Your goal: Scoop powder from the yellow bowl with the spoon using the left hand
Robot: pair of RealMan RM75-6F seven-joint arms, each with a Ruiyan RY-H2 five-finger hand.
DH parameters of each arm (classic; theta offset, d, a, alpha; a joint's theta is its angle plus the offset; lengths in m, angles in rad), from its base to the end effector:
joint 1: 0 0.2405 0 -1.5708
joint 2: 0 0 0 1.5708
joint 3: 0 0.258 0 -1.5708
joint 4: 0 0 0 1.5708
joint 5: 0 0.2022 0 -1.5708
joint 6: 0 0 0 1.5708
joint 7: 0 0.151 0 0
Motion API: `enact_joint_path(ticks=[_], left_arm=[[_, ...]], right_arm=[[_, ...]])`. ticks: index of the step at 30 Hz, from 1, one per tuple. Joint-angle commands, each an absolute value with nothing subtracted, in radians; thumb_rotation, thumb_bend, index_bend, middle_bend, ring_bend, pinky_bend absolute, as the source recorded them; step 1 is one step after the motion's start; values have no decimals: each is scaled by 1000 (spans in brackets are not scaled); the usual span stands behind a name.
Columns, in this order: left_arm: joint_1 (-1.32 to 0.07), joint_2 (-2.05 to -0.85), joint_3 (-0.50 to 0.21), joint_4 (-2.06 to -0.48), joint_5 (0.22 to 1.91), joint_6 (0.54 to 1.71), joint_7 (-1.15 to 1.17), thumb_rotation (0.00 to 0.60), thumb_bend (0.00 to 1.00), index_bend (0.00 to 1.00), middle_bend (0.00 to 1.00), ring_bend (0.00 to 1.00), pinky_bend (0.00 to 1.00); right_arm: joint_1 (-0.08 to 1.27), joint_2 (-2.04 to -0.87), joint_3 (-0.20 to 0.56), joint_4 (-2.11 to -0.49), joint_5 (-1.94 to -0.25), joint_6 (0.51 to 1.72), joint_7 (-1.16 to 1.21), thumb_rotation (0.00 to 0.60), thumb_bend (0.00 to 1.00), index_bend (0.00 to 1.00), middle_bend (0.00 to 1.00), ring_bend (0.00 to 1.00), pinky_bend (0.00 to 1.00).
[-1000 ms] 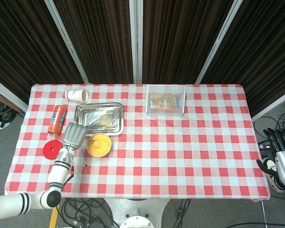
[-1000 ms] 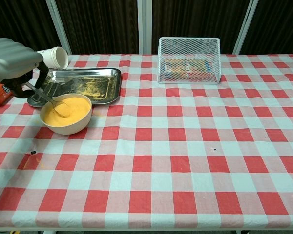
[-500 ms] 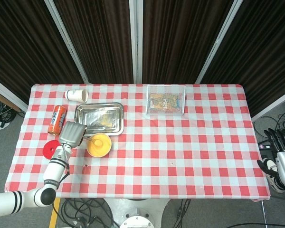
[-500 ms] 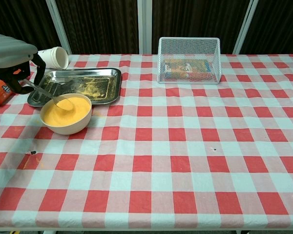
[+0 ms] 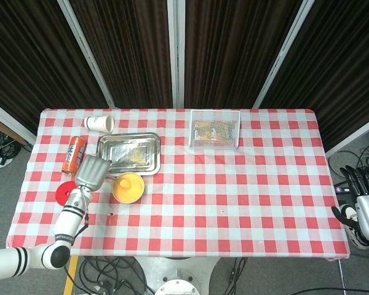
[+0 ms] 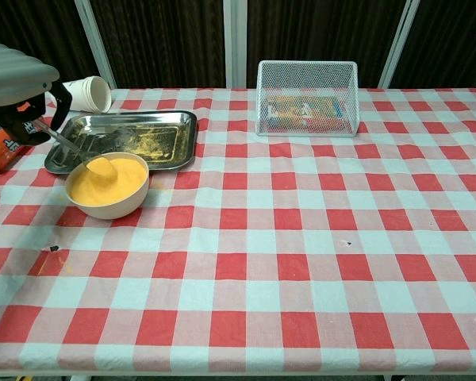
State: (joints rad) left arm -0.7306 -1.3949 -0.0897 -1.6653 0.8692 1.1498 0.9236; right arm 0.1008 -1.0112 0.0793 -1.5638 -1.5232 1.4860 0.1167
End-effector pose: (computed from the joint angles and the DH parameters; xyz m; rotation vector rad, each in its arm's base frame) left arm -0.1837 0.3379 0.0402 -1.8127 -0.5631 -0.4668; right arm -0.3149 -0.1995 0.2106 1.4000 -0.8278 0.9259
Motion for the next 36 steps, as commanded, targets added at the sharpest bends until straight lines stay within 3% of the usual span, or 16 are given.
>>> enact_joint_path(ticks=[1, 8, 20, 29, 36], left_arm=[[-732, -1466, -5, -1610, 1017, 1283, 1093, 600, 429, 665, 976, 943, 930], [-725, -1556, 87, -1470, 1267, 1412, 1292, 600, 434, 670, 976, 942, 930], [-684, -1580, 86, -1502, 1339, 1431, 1470, 600, 434, 681, 976, 941, 928], [-662, -1586, 20, -1551, 1275, 1411, 1514, 600, 434, 682, 976, 940, 927], [-664, -1554, -100, -1583, 1180, 1315, 1193, 600, 431, 682, 978, 942, 927]], right_arm=[[101, -1012, 79, -1564, -1523, 1486, 116, 600, 173, 0, 65, 0, 0], [96, -1009, 79, -1566, -1523, 1493, 116, 600, 174, 0, 65, 0, 0], [93, -1010, 78, -1560, -1525, 1498, 125, 600, 173, 0, 65, 0, 0], [89, -1010, 77, -1556, -1529, 1504, 130, 600, 174, 0, 65, 0, 0], [89, -1011, 77, -1552, -1528, 1503, 137, 600, 174, 0, 65, 0, 0]])
